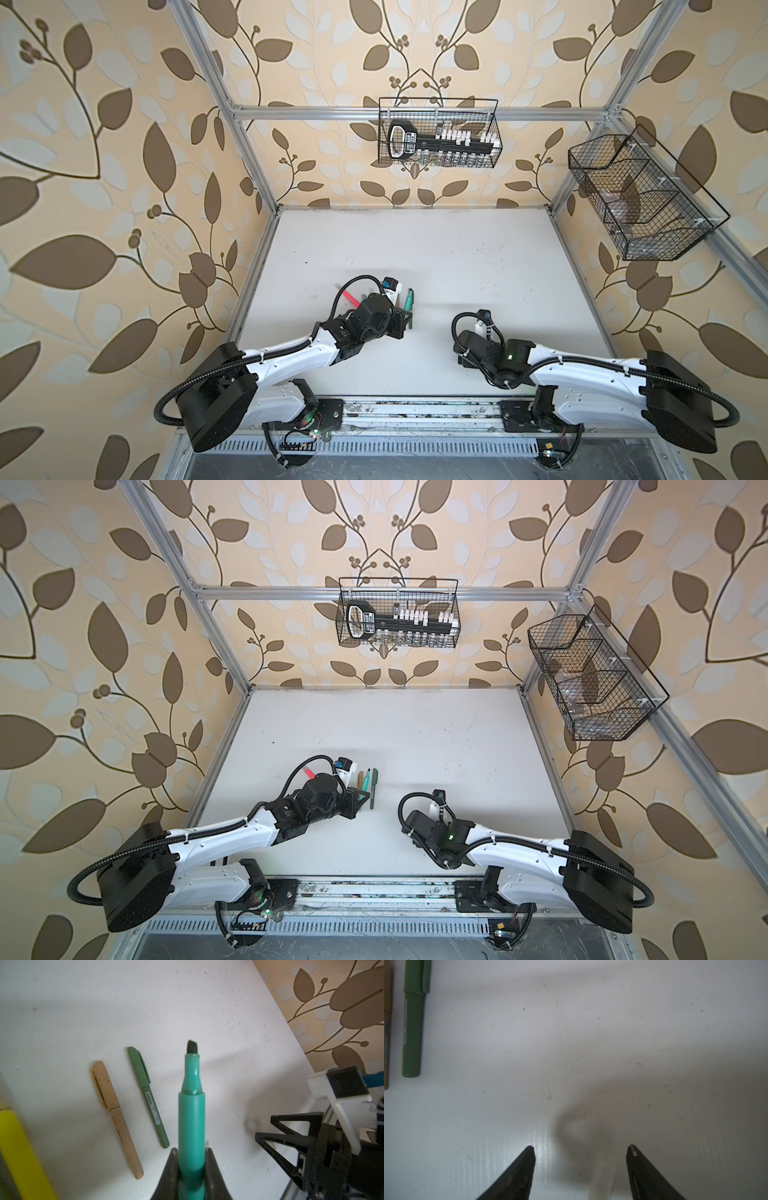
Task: Insert pens into pen caps
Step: Pick up a pen cap from the bottom-center of the table.
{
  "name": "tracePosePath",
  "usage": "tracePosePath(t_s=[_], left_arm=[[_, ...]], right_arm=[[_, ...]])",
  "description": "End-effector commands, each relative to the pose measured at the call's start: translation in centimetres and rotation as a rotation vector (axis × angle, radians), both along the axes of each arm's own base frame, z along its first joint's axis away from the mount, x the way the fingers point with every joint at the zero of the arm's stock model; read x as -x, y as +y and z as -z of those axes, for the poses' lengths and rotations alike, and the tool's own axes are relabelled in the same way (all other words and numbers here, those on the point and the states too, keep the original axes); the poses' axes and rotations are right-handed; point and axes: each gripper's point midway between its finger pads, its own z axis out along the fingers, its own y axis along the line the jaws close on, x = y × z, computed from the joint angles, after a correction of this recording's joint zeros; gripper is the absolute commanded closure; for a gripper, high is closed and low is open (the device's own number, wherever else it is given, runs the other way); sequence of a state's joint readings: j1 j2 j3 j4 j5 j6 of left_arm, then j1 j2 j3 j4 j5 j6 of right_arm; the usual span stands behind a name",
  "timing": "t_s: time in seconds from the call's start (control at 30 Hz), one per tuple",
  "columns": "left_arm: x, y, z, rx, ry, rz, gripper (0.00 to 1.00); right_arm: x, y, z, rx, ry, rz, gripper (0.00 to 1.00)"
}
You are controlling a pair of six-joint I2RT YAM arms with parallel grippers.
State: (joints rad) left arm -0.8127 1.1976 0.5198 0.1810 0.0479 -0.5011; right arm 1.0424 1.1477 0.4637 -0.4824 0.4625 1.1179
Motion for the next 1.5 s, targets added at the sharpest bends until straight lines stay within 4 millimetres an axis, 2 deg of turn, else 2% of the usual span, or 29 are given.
tracePosePath(t_s=[0.0,0.17,0.7,0.83,0.97,1.13,1.23,1.47], left_arm=[[-0.1,-0.4,-1.9,0.029,-0.045,0.007,1.00],[0.2,-0.4,-2.1,0.039,-0.053,0.013,1.00],[0.7,-0.1,-2.6,0.049,-0.064,0.017,1.00],[0.8,0.0,-2.8,0.054,-0.069,0.017,1.00],[0.8,0.1,-2.9,0.056,-0.069,0.016,1.00],[0.9,0.0,-3.0,0.057,-0.069,0.020,1.00],[0.8,0.0,-3.1,0.059,-0.072,0.018,1.00],[0.9,-0.2,-3.2,0.062,-0.070,0.023,1.00]], right_arm=[[1.4,-1.1,1.3,0.050,0.061,-0.001,0.32],[2.2,-1.0,2.0,0.054,0.103,-0.019,0.38],[3.0,-1.2,3.4,0.106,0.147,-0.028,0.73],[3.3,-1.4,3.5,0.127,0.156,-0.028,0.72],[3.7,-1.8,3.6,0.148,0.165,-0.032,0.65],[4.0,-2.0,3.5,0.153,0.169,-0.034,0.65],[4.1,-2.1,3.7,0.155,0.172,-0.037,0.69],[4.3,-2.1,4.0,0.152,0.181,-0.039,0.86]])
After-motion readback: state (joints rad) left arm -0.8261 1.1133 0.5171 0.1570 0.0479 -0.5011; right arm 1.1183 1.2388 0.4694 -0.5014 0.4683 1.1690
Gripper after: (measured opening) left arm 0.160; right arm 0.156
